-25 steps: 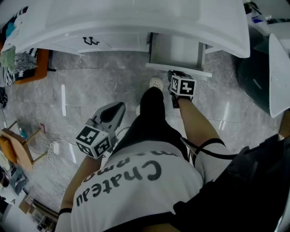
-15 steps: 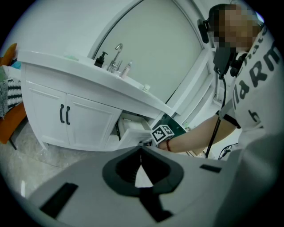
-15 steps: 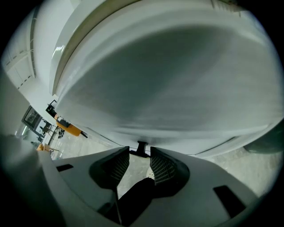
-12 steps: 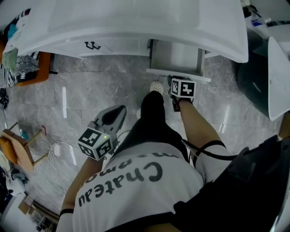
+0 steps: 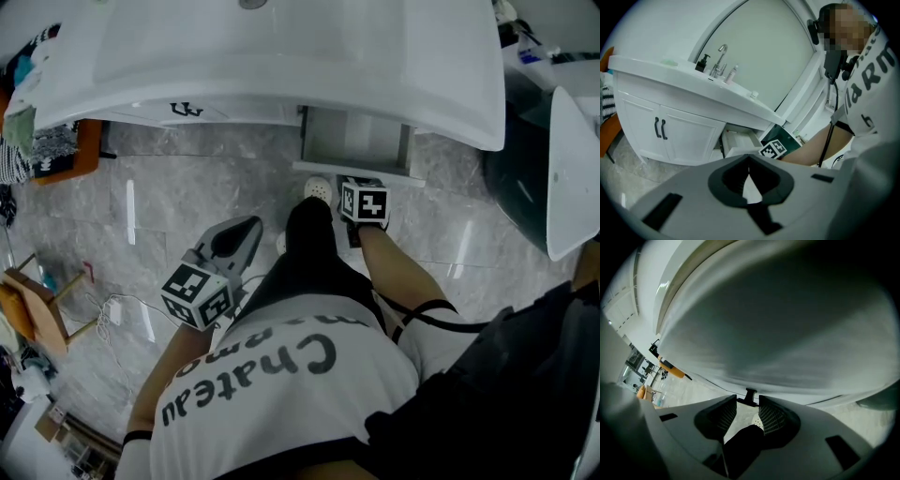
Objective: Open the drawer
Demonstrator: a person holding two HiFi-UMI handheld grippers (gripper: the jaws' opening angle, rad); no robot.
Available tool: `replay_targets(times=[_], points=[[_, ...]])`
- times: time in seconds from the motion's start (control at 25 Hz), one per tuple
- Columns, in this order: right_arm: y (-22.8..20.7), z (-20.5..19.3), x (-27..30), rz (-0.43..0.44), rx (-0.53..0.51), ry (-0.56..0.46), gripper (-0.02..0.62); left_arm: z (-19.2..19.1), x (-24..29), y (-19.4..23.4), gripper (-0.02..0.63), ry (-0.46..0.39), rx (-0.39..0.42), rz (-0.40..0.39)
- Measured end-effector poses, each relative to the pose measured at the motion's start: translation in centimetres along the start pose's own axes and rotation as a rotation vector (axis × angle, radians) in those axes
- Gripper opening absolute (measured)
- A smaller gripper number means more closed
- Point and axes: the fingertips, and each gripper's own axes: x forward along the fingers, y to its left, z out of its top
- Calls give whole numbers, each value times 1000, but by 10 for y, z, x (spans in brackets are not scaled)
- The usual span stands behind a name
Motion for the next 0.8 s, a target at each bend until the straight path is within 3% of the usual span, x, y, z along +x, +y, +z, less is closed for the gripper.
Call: replay_targets(times=[0.8], points=[[4,0,-1,25,25,6,179,23,19,-6,9,-2,18,-3]])
